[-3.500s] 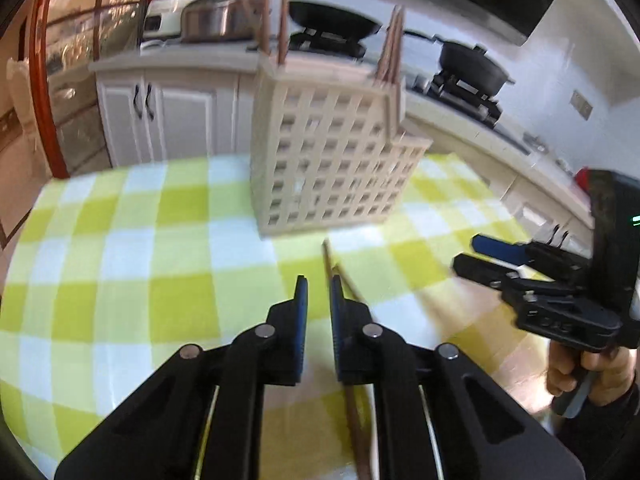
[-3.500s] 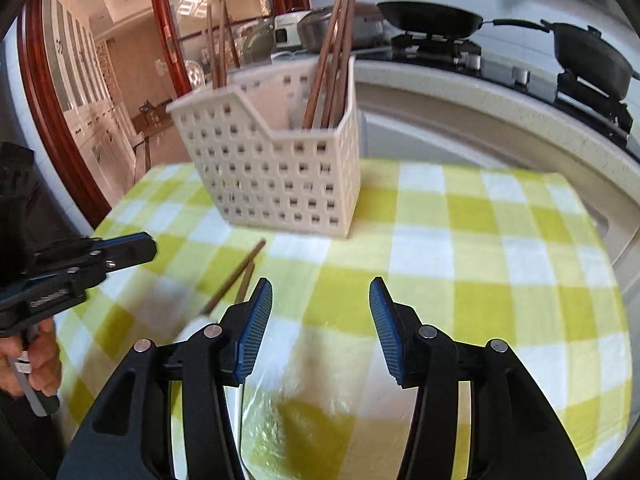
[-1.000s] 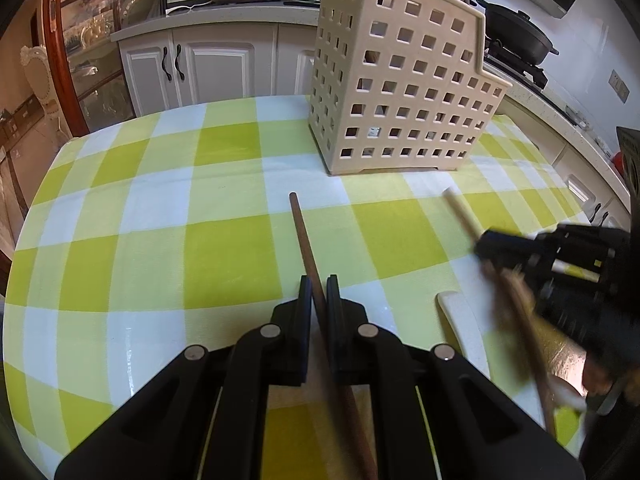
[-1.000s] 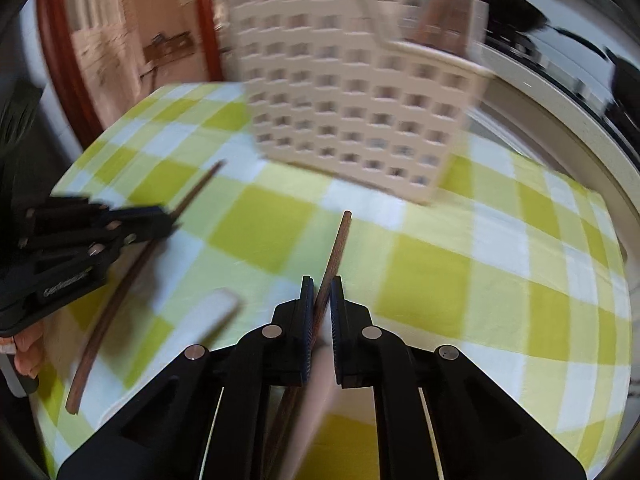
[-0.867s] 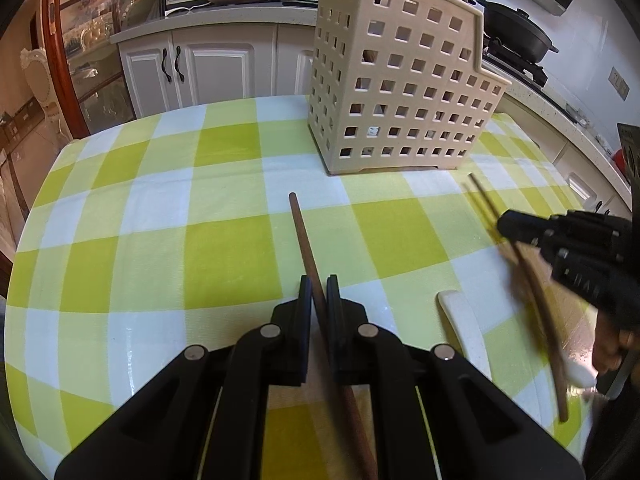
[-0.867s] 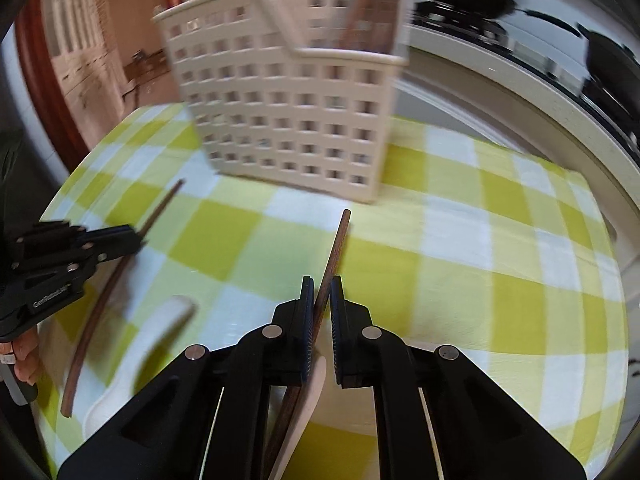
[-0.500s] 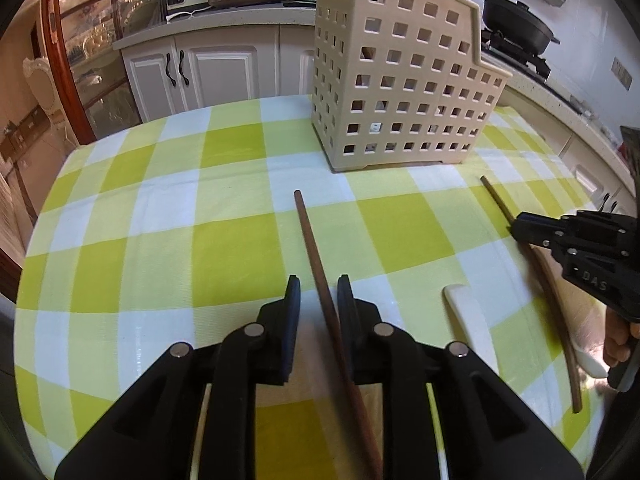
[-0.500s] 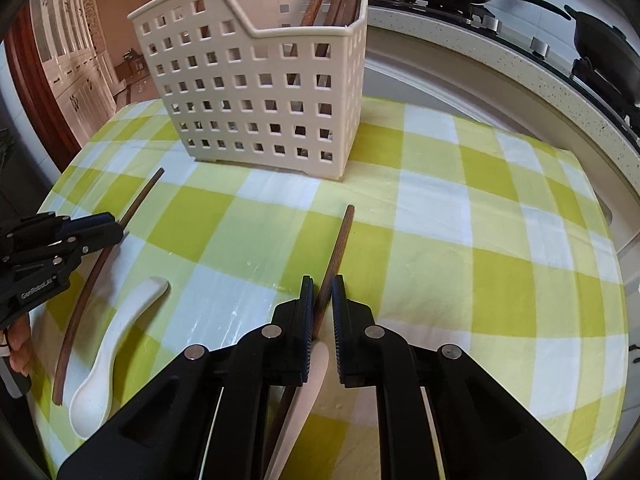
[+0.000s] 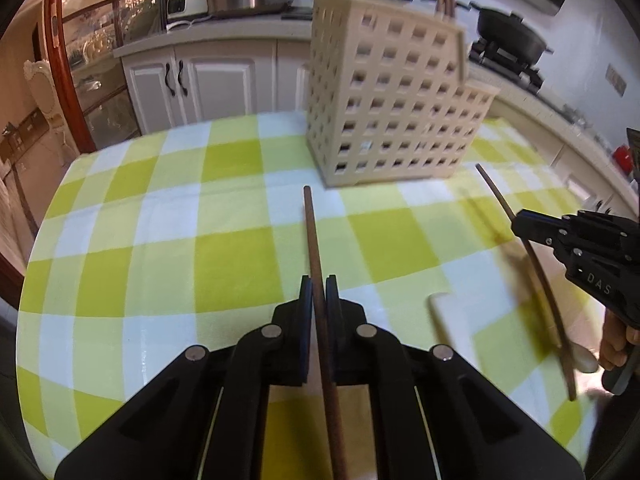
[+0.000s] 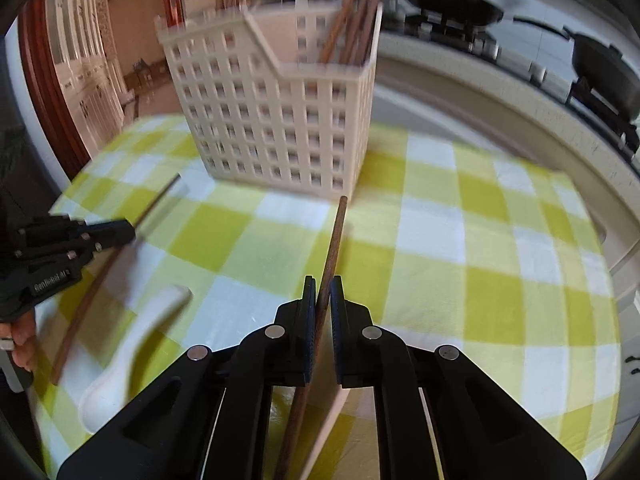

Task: Organize utensils
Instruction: 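Close the left tool on a brown chopstick while the right tool grasps another chopstick, then lift both held chopsticks upright and carry them over the white basket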

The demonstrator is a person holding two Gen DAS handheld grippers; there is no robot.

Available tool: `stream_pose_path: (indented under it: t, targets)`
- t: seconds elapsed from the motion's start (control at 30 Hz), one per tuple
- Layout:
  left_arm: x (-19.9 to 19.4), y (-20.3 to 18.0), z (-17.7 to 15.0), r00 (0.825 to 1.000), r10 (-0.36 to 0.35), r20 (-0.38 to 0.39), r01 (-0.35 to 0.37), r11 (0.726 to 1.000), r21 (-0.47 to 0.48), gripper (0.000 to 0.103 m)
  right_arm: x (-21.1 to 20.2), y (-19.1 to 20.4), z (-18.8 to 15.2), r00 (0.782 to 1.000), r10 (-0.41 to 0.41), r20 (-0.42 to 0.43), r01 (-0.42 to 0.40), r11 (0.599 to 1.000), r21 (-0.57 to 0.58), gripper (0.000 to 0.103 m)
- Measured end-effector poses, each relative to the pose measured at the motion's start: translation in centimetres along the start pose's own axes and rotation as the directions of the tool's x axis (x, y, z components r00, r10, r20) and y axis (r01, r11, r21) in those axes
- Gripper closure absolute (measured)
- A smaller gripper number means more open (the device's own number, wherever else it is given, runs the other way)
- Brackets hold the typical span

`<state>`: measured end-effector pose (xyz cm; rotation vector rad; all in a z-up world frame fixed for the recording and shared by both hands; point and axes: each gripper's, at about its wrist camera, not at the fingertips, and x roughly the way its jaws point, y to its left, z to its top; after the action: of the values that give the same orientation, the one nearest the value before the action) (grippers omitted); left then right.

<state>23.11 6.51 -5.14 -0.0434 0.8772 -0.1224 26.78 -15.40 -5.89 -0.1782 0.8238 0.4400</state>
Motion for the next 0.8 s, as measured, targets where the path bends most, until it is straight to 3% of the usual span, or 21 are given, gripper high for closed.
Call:
stream_pose_path:
  t: [0.27, 0.5, 0.8]
  targets:
    - [-5.2, -0.9, 0.4, 0.992, -0.013, 0.122, 0.016, 1.0, -0.017, 0.097, -3.6, 0.1, 0.9, 0.995, 0.041, 0.088, -0.045, 0.998, 0.038, 0.096]
    - [-10.5, -1.4, 1.4, 0.975, -0.028, 0.221, 0.034, 0.999, -0.023, 0.097, -7.3, 0.8, 1.7, 0.986, 0.043, 0.16, -0.048, 0.998, 0.028, 0.097]
    - [-14.0, -2.2, 1.7, 0.96, -0.033, 0.279, 0.036, 0.999, -0.007, 0.097, -11.1, 1.4, 2.1, 0.975, 0.037, 0.219, -0.039, 0.999, 0.007, 0.097]
